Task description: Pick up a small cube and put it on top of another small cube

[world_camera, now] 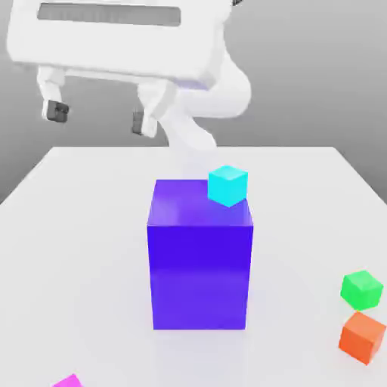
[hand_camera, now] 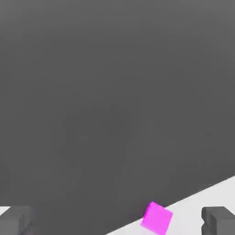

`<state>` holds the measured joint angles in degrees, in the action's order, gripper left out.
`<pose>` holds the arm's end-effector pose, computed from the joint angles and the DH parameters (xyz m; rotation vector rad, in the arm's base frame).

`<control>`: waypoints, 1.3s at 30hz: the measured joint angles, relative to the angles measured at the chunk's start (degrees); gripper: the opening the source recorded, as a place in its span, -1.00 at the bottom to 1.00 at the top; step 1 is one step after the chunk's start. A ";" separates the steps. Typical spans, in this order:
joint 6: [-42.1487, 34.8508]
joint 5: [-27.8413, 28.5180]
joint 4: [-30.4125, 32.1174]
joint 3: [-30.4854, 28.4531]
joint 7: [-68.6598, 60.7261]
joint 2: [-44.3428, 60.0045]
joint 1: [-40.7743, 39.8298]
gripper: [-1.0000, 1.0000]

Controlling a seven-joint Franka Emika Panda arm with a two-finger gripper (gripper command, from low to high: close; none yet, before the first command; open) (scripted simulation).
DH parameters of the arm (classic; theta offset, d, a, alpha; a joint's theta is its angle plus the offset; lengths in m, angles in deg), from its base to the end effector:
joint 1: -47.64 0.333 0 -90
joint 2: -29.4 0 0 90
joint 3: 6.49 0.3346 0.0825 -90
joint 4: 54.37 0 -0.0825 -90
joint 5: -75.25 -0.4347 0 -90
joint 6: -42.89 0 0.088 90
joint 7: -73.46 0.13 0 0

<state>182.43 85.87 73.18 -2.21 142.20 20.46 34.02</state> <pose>0.5714 -0.0964 0.4507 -2.4706 1.7683 -0.6043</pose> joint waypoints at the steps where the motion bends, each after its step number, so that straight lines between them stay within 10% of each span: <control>1: 0.45 0.29 -0.24 -0.23 1.08 2.06 -0.40 0.00; 20: 13.81 -7.83 -4.91 -1.84 9.84 39.61 -7.15 0.00; 21: 15.17 -7.64 -5.32 -1.88 10.00 41.46 -7.16 -1.00; 39: 10.23 -8.41 4.29 7.49 12.59 26.29 2.15 -1.00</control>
<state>192.66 77.46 77.47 5.28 154.79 46.75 36.17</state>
